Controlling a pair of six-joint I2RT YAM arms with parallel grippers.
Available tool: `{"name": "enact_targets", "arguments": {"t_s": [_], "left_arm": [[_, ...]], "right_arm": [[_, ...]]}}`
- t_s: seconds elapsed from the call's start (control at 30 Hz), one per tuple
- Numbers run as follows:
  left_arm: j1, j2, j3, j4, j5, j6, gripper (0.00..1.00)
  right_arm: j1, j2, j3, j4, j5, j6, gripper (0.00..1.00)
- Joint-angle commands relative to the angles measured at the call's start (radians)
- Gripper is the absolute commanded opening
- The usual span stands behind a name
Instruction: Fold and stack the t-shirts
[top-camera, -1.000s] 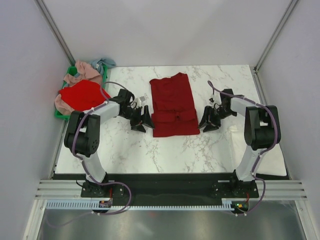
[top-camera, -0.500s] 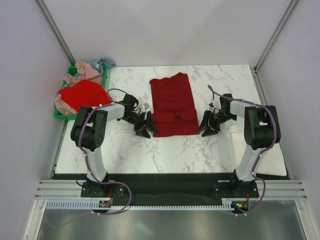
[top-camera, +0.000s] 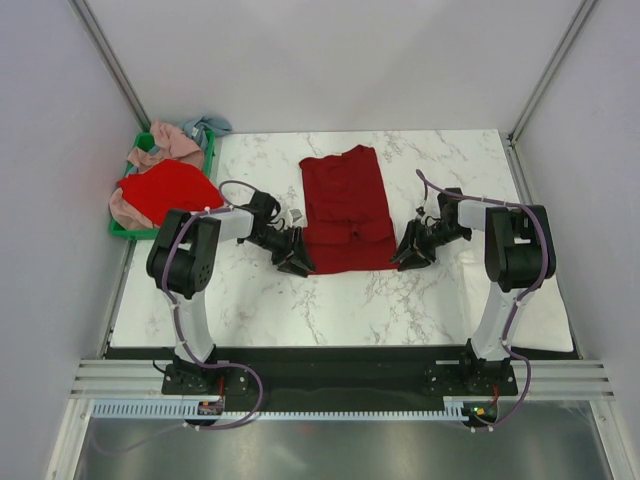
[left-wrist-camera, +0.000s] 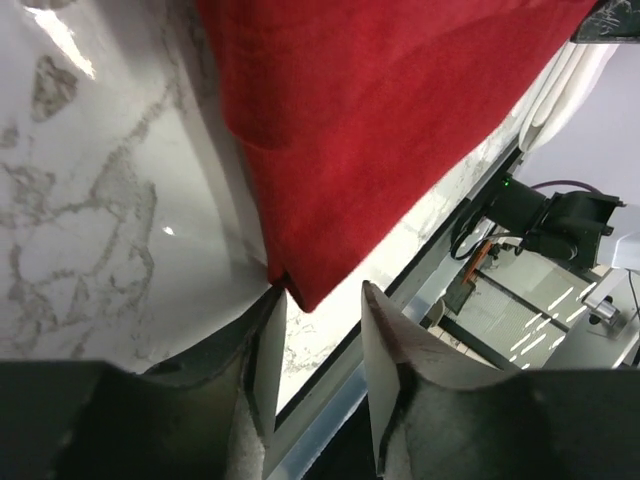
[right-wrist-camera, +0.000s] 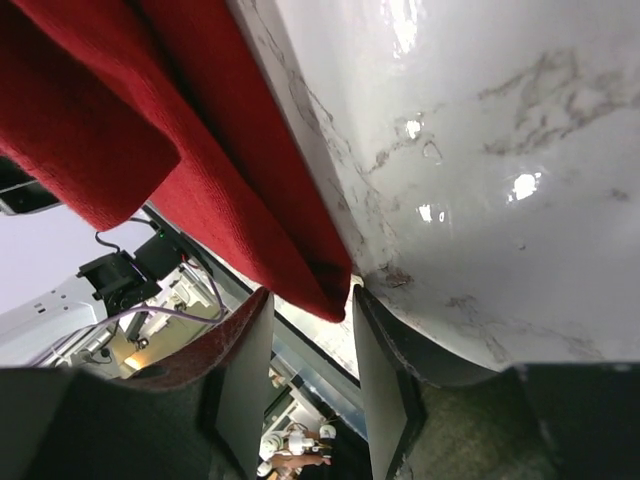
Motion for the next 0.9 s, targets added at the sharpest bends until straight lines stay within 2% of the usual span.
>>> {"name": "enact_targets", "arguments": {"t_s": [0.0,0.07,0.17,0.2,0.27,0.3,0.33,0.43,0.67,0.87], "left_arm": [[-0.006,0.027,0.017,0.030,0.041,-0.021,0.42],[-0.007,0.033,0.019,0.028,0.046,-0.022,0.37],[-0.009,0.035,0.017,0.030,0.043,-0.025,0.21],[-0.009,0.036,0.017,0.030,0.041,-0.027,0.14],[-0.007,0.030,0.020,0.022,0.026,-0.027,0.05],[-0.007,0.024,0.022,0.018,0.015,-0.025,0.02],[-0.009,0.019,0.026,0.012,0.009,-0.024,0.02],[-0.003,-0.017,0.042,-0.017,-0.006,-0.019,0.02],[-0.003,-0.152,0.150,-0.140,0.021,0.039,0.02],[-0.035,-0.231,0.169,-0.188,0.017,0.084,0.02]], "right_arm": [[0.001,0.026,0.007,0.058,0.059,-0.011,0.45],[0.001,0.026,-0.003,0.058,0.061,-0.008,0.45],[0.001,0.023,-0.016,0.074,0.053,0.005,0.37],[0.001,0.022,-0.027,0.090,0.047,0.013,0.26],[0.004,0.020,-0.033,0.104,0.045,0.028,0.13],[0.005,0.019,-0.035,0.114,0.041,0.031,0.05],[0.008,0.016,-0.033,0.117,0.038,0.033,0.01],[0.007,-0.001,-0.021,0.114,0.024,0.035,0.00],[0.002,-0.161,-0.024,0.040,-0.094,0.051,0.00],[-0.005,-0.253,-0.049,-0.021,-0.125,0.028,0.00]]}}
